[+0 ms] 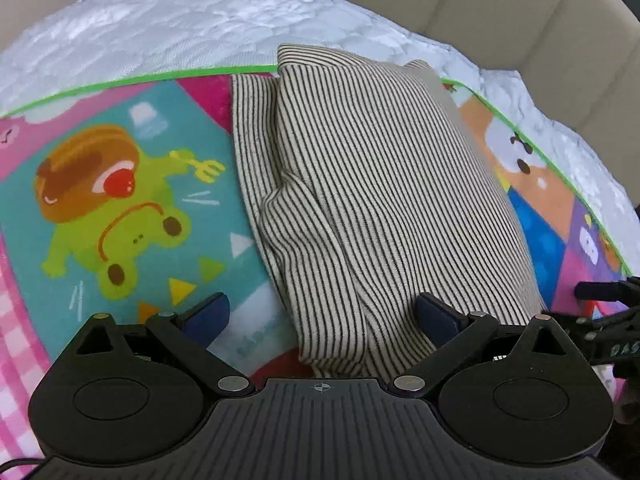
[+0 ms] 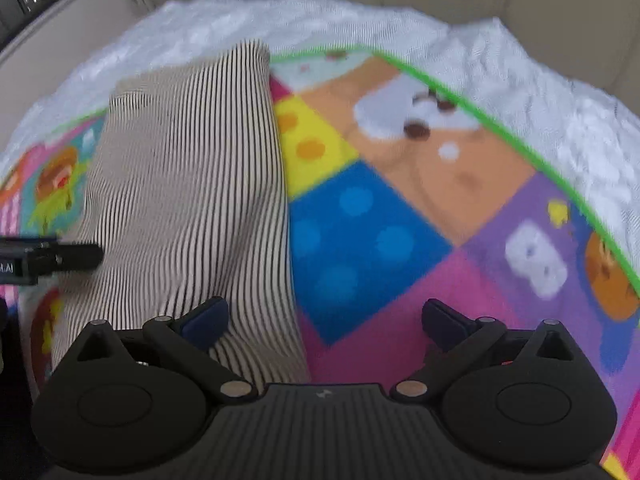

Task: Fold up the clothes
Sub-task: 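Smooth the folded shirt flat with the right gripper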

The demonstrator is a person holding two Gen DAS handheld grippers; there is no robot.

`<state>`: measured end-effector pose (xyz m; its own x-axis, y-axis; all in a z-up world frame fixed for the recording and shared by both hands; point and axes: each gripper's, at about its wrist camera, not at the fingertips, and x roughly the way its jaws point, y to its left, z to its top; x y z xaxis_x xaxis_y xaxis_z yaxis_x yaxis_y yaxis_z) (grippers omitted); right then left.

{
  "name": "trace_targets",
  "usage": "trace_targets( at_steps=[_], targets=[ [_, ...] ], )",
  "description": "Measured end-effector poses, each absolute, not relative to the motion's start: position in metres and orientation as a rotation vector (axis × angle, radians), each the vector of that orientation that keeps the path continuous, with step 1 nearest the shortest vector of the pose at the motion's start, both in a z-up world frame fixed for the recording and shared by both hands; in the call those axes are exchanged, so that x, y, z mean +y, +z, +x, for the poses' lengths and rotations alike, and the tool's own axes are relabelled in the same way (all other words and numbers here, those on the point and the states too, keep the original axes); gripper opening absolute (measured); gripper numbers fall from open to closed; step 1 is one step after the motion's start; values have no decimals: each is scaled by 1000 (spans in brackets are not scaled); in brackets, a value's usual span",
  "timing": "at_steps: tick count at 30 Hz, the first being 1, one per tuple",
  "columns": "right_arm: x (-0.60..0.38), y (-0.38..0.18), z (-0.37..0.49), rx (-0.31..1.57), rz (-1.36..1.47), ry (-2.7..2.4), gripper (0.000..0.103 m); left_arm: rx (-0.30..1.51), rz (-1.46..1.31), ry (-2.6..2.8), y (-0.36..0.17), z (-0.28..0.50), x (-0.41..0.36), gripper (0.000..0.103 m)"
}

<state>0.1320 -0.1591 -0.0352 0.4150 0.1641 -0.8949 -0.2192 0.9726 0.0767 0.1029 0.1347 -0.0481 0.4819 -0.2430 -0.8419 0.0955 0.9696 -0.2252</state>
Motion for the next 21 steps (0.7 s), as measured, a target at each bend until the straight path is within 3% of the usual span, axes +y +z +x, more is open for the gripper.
trace_targets(
  at_steps=[8,13,16,20,21],
  targets=[
    [-149,6,104,958,-64,335,103,1052,-147,-193,-48,102,132,102],
    [-131,-35,102,1113,-128,333,103,1053,-129,-181,-47,98,131,102],
    [-137,-42,104,1098,-83,346,103,1049,-126,-175,-47,96,133,102],
    [-130,-21,88,971,-214,399,103,1049,-130,-174,-47,96,134,103],
    [-127,-14,80,920,-260,424,98,1049,-129,-174,-46,95,134,103]
  ],
)
